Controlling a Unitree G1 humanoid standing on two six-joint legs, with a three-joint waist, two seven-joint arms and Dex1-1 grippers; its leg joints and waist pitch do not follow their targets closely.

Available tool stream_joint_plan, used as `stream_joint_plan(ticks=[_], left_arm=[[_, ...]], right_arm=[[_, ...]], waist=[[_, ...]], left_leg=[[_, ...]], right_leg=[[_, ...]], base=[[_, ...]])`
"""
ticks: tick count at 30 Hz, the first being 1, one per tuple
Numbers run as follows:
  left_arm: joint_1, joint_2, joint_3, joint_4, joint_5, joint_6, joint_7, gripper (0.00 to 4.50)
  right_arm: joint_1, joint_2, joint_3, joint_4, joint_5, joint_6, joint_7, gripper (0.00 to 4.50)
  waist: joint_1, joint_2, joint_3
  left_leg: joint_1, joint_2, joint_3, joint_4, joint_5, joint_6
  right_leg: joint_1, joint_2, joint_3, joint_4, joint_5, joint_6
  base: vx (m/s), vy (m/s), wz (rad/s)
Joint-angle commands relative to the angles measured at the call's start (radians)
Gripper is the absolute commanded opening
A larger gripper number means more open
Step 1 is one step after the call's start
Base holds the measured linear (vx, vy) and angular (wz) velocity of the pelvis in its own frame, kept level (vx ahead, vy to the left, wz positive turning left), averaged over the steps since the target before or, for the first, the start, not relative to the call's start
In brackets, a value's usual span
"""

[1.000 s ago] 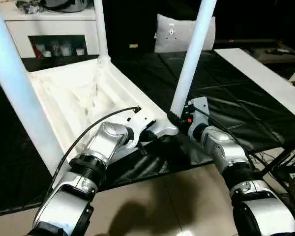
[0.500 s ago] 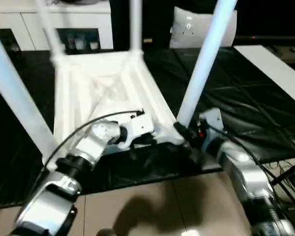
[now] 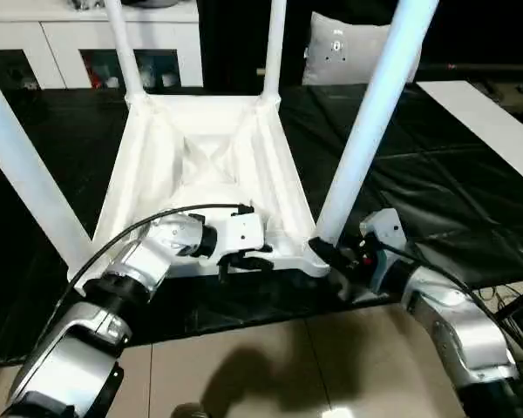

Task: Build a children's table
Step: Rotate leg to tighten

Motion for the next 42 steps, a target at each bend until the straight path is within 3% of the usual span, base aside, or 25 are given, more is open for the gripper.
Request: stream_joint_plan(ticks=[1, 4, 5, 7, 8, 11, 13, 15, 16, 18, 24, 27, 28, 30, 31, 38, 42], left_arm=[[0.019, 0.019, 0.067, -0.067, -0.047, 0.039, 0.025, 1.62], [0.065, 0.011, 0.108, -0.152, -0.116, 0.095, 0.028, 1.84], [0.100, 0.010, 0.118, -0.201, -0.138, 0.121, 0.033, 2.05], [0.127, 0.017, 0.110, -0.223, -0.127, 0.121, 0.047, 2.10], [0.131, 0.021, 0.104, -0.219, -0.111, 0.115, 0.057, 2.15], [0.124, 0.021, 0.095, -0.186, -0.053, 0.105, 0.116, 2.41], [0.127, 0.020, 0.094, -0.197, -0.046, 0.116, 0.124, 2.49], [0.127, 0.019, 0.090, -0.224, -0.054, 0.142, 0.116, 2.66], [0.125, 0.016, 0.090, -0.238, -0.062, 0.155, 0.113, 2.78], [0.128, 0.014, 0.090, -0.259, -0.068, 0.173, 0.113, 2.90], [0.125, 0.006, 0.082, -0.274, -0.062, 0.199, 0.135, 3.33], [0.126, -0.005, 0.092, -0.284, -0.052, 0.240, 0.172, 3.60], [0.129, -0.009, 0.094, -0.293, -0.053, 0.256, 0.183, 3.60], [0.140, -0.014, 0.098, -0.315, -0.060, 0.279, 0.193, 3.68], [0.144, -0.015, 0.098, -0.323, -0.064, 0.285, 0.193, 3.78], [0.176, -0.020, 0.102, -0.368, -0.082, 0.324, 0.215, 4.36], [0.179, -0.023, 0.107, -0.384, -0.091, 0.346, 0.223, 4.49]], right_arm=[[0.020, -0.042, -0.016, -0.080, 0.017, 0.025, 0.026, 2.58], [0.049, -0.073, -0.017, -0.121, 0.009, 0.041, 0.034, 2.58], [0.058, -0.065, -0.044, -0.121, 0.034, 0.039, 0.025, 2.58], [0.053, -0.048, -0.064, -0.109, 0.050, 0.022, 0.012, 2.58], [0.048, -0.039, -0.066, -0.104, 0.052, 0.021, 0.005, 2.58], [0.010, -0.001, -0.046, -0.045, 0.016, 0.001, -0.033, 2.58], [0.002, 0.009, -0.037, -0.030, 0.006, -0.002, -0.053, 2.58], [-0.013, 0.022, -0.019, -0.005, -0.012, -0.015, -0.071, 2.58], [-0.022, 0.032, -0.015, 0.006, -0.017, -0.019, -0.084, 2.58], [-0.032, 0.040, -0.012, 0.020, -0.024, -0.024, -0.095, 2.58], [-0.117, 0.081, -0.002, 0.154, -0.067, -0.089, -0.111, 2.58], [-0.165, 0.105, 0.001, 0.227, -0.068, -0.122, -0.117, 2.58], [-0.178, 0.109, 0.005, 0.253, -0.069, -0.134, -0.115, 2.58], [-0.196, 0.113, 0.010, 0.290, -0.070, -0.150, -0.102, 2.58], [-0.202, 0.115, 0.010, 0.304, -0.070, -0.156, -0.096, 2.58], [-0.244, 0.121, -0.003, 0.402, -0.074, -0.207, -0.080, 2.58], [-0.254, 0.121, -0.003, 0.426, -0.073, -0.226, -0.070, 2.58]], waist=[[-0.002, -0.004, -0.070], [-0.001, -0.003, -0.067], [-0.001, -0.005, -0.064], [-0.003, -0.002, -0.064], [-0.005, 0.001, -0.061], [-0.011, -0.001, -0.058], [-0.015, -0.001, -0.057], [-0.017, -0.001, -0.058], [-0.019, 0.004, -0.059], [-0.024, 0.001, -0.060], [-0.034, 0.005, -0.063], [-0.037, 0.003, -0.066], [-0.039, -0.006, -0.066], [-0.037, 0.001, -0.066], [-0.038, -0.004, -0.065], [-0.045, -0.002, -0.062], [-0.046, -0.003, -0.062]], left_leg=[[0.010, 0.022, 0.013, -0.050, -0.104, 0.037], [0.010, 0.023, 0.014, -0.051, -0.135, 0.032], [0.008, 0.023, 0.014, -0.053, -0.152, 0.028], [0.008, 0.023, 0.013, -0.054, -0.177, 0.025], [0.008, 0.019, 0.012, -0.056, -0.205, 0.017], [0.008, 0.018, 0.010, -0.060, -0.248, -0.003], [0.007, 0.018, 0.009, -0.061, -0.258, -0.014], [0.009, 0.018, 0.009, -0.060, -0.257, -0.017], [0.009, 0.019, 0.008, -0.060, -0.260, -0.019], [0.008, 0.019, 0.008, -0.060, -0.262, -0.021], [0.005, 0.015, 0.010, -0.054, -0.222, -0.014], [0.006, 0.016, 0.011, -0.051, -0.197, -0.010], [0.007, 0.016, 0.013, -0.050, -0.189, -0.005], [0.007, 0.017, 0.013, -0.049, -0.191, -0.004], [0.006, 0.016, 0.013, -0.049, -0.188, 0.000], [0.007, 0.016, 0.014, -0.051, -0.224, 0.000], [0.006, 0.017, 0.013, -0.052, -0.231, -0.001]], right_leg=[[0.066, -0.055, 0.051, -0.041, -0.007, -0.183], [0.064, -0.056, 0.052, -0.045, -0.047, -0.182], [0.063, -0.056, 0.052, -0.048, -0.073, -0.177], [0.062, -0.057, 0.051, -0.052, -0.103, -0.172], [0.060, -0.053, 0.050, -0.059, -0.161, -0.150], [0.056, -0.054, 0.050, -0.069, -0.264, -0.111], [0.054, -0.054, 0.051, -0.070, -0.284, -0.106], [0.054, -0.053, 0.052, -0.070, -0.277, -0.107], [0.052, -0.054, 0.052, -0.067, -0.265, -0.115], [0.054, -0.053, 0.051, -0.065, -0.250, -0.123], [0.057, -0.051, 0.051, -0.058, -0.189, -0.146], [0.058, -0.049, 0.051, -0.050, -0.142, -0.164], [0.058, -0.047, 0.051, -0.050, -0.128, -0.171], [0.058, -0.050, 0.051, -0.049, -0.132, -0.178], [0.060, -0.050, 0.050, -0.048, -0.133, -0.180], [0.056, -0.051, 0.050, -0.060, -0.229, -0.157], [0.056, -0.049, 0.050, -0.060, -0.234, -0.151]], base=[[0.000, 0.000, 0.00], [0.000, 0.000, 0.00], [0.000, 0.000, 0.00], [0.000, 0.000, 0.00], [0.000, 0.000, 0.00], [0.000, 0.000, 0.00], [0.000, 0.000, 0.00], [0.000, 0.000, 0.00], [0.000, 0.000, 0.00], [0.000, 0.000, 0.00], [0.000, 0.000, 0.00], [0.000, 0.000, 0.00], [0.000, 0.000, 0.00], [0.000, 0.000, 0.00], [0.000, 0.000, 0.00], [0.000, 0.000, 0.00], [0.000, 0.000, 0.00]])
